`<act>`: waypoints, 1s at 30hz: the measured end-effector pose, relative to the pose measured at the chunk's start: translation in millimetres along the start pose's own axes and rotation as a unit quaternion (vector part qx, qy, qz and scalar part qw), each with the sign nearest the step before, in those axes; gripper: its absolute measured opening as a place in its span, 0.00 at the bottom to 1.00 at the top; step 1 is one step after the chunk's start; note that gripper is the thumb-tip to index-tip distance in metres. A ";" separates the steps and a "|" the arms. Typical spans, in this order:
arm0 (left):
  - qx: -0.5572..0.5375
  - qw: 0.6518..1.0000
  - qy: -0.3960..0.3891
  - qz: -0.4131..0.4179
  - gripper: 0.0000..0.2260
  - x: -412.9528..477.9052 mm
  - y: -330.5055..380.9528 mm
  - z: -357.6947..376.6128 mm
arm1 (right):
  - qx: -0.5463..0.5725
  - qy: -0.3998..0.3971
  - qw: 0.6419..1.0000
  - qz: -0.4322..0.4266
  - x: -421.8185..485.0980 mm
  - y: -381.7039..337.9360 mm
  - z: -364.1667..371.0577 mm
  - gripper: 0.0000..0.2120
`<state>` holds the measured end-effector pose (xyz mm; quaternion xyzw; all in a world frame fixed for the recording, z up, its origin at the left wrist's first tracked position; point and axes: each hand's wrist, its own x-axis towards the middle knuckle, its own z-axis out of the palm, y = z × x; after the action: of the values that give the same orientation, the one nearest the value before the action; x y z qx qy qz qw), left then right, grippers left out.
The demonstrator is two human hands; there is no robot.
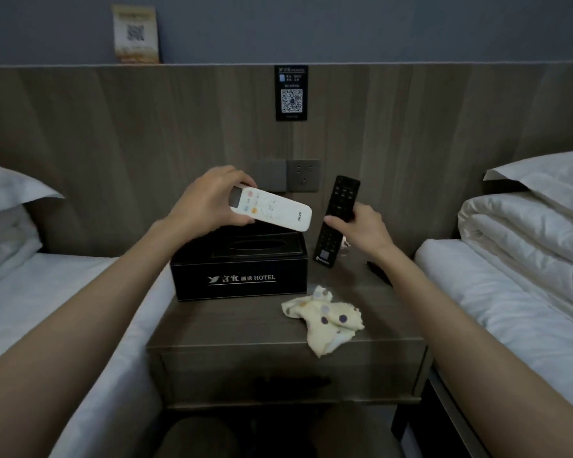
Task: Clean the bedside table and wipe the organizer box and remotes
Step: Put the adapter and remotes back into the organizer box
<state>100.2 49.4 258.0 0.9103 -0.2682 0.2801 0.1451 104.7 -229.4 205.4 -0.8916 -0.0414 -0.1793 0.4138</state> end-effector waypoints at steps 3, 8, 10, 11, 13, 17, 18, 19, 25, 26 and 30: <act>0.021 0.999 0.029 -0.034 0.22 -17.1 -24.8 -24.6 | 0.034 -0.019 0.998 -0.057 5.0 -39.4 13.5 0.14; 0.046 0.993 0.069 -0.086 0.22 -51.6 -57.8 -45.5 | 0.070 -0.047 0.992 -0.089 6.5 -78.4 48.9 0.15; 0.052 0.991 0.071 -0.102 0.22 -61.2 -65.6 -48.0 | 0.093 -0.053 0.990 -0.088 8.5 -82.5 63.3 0.17; 0.056 0.990 0.069 -0.110 0.22 -64.7 -68.9 -48.9 | 0.106 -0.053 0.989 -0.086 9.7 -84.3 69.8 0.16; 0.063 0.988 0.070 -0.123 0.22 -69.1 -76.0 -49.9 | 0.133 -0.049 0.986 -0.090 12.3 -89.5 81.1 0.14; 0.071 0.982 0.085 -0.150 0.20 -74.4 -90.0 -48.1 | 0.173 -0.030 0.979 -0.100 18.7 -102.0 98.0 0.13; 0.073 0.982 0.090 -0.153 0.21 -75.7 -93.3 -47.4 | 0.181 -0.027 0.978 -0.100 21.5 -104.6 102.1 0.14; 0.075 0.981 0.093 -0.154 0.21 -77.1 -96.3 -46.7 | 0.188 -0.024 0.977 -0.099 24.6 -107.1 106.1 0.14; 0.087 0.974 0.126 -0.167 0.20 -86.6 -108.1 -44.1 | 0.241 -0.053 0.964 -0.103 42.3 -123.8 132.7 0.10; 0.089 0.972 0.132 -0.172 0.19 -87.7 -110.3 -43.9 | 0.246 -0.062 0.962 -0.102 45.3 -126.0 138.2 0.11; 0.105 0.965 0.143 -0.191 0.19 -90.9 -122.7 -42.7 | 0.236 -0.096 0.962 -0.101 54.9 -130.2 161.7 0.14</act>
<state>88.0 204.0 224.8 0.9050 -0.0347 0.4012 0.1370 173.1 -26.6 223.0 -0.7727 -0.2118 -0.1188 0.5865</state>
